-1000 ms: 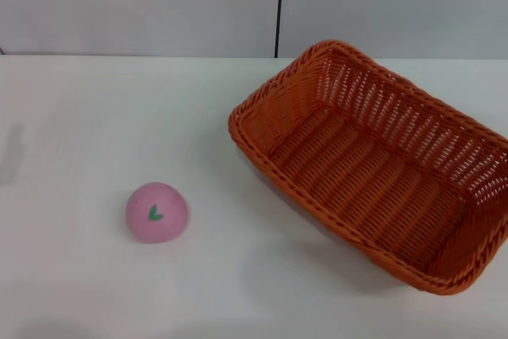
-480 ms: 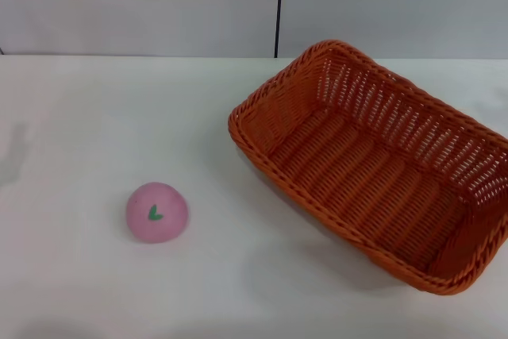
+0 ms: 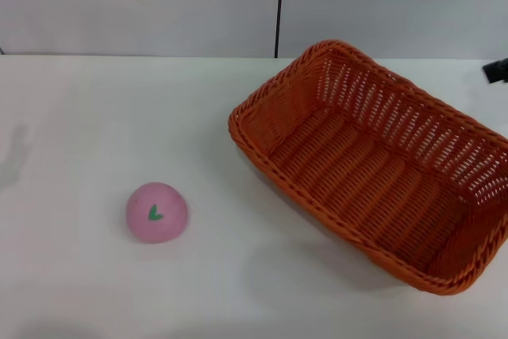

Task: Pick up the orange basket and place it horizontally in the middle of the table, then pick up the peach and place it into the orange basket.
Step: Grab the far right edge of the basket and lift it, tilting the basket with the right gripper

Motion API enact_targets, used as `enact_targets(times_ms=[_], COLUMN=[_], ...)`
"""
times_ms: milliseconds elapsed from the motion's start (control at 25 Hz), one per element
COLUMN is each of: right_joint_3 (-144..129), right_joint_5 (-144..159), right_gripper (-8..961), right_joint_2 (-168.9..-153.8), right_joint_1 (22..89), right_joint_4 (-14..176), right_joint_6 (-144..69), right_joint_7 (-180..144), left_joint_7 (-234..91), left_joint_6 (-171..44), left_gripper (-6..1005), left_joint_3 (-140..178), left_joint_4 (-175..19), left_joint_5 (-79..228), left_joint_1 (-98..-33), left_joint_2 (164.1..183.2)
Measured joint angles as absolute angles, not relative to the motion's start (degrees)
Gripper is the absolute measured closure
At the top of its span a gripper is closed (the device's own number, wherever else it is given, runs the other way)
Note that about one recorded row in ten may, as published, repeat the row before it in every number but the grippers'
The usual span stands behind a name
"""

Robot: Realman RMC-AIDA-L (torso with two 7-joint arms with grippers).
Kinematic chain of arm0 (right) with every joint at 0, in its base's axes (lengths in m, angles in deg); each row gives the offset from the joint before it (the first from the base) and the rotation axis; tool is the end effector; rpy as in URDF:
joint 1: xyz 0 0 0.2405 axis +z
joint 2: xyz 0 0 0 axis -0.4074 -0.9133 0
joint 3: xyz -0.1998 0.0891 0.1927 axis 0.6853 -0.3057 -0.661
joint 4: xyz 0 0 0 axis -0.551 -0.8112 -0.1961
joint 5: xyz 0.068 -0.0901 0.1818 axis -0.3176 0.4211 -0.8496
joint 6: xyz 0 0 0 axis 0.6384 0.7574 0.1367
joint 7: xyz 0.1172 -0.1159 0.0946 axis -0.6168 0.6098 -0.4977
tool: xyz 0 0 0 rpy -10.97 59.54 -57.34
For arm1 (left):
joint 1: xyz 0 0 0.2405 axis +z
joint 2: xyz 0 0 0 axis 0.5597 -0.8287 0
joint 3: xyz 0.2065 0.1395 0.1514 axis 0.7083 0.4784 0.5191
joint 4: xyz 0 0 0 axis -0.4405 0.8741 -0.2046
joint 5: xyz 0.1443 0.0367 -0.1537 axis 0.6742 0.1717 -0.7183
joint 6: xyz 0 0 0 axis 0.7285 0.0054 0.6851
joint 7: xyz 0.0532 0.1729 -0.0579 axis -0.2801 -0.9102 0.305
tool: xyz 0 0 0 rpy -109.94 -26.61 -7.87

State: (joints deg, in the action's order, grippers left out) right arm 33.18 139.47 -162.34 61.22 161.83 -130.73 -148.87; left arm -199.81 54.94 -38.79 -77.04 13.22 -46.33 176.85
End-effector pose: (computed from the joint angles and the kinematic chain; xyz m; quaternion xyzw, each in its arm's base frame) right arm 0.2337 0.4122 0.0802 -0.9042 0.3377 -0.0690 0.2524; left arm -0.3647 0.2527 0.0680 -0.5269 -0.2465 -0.6187 0.5280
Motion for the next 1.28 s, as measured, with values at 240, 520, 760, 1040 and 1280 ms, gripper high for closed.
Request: enact_targets(times_ms=[240, 520, 760, 1040, 1280], right_joint_3=[36.37, 38.51, 40.23, 41.53, 41.44], right_joint_5=[140.82, 143.05, 145.42, 145.87, 145.7], right_gripper=[217, 228, 247, 269, 480], right_joint_2=[-163.41, -164.84, -166.16, -166.53, -166.69], right_joint_1=[61.44, 60.57, 59.72, 58.97, 58.75], right_joint_4=[156.59, 155.17, 153.41, 150.73, 150.93], right_joint_6=[-129.47, -128.17, -125.94, -123.68, -123.74], right_joint_7=[-148.3, -148.18, -147.57, -145.58, -144.74], left_joint_7=[-199.68, -199.41, -199.3, -199.24, -199.23], left_joint_6=[54.91, 54.91, 54.9, 54.91, 54.9], left_gripper=[186, 187, 187, 187, 187], left_joint_3=[-38.79, -38.79, -38.8, -38.8, -38.8], left_joint_4=[-77.03, -77.03, -77.06, -77.13, -77.13], left_joint_5=[13.22, 13.2, 13.19, 13.19, 13.19], left_joint_1=[-46.23, -46.25, -46.26, -46.26, -46.25], left_joint_2=[176.85, 176.85, 176.85, 176.85, 176.85])
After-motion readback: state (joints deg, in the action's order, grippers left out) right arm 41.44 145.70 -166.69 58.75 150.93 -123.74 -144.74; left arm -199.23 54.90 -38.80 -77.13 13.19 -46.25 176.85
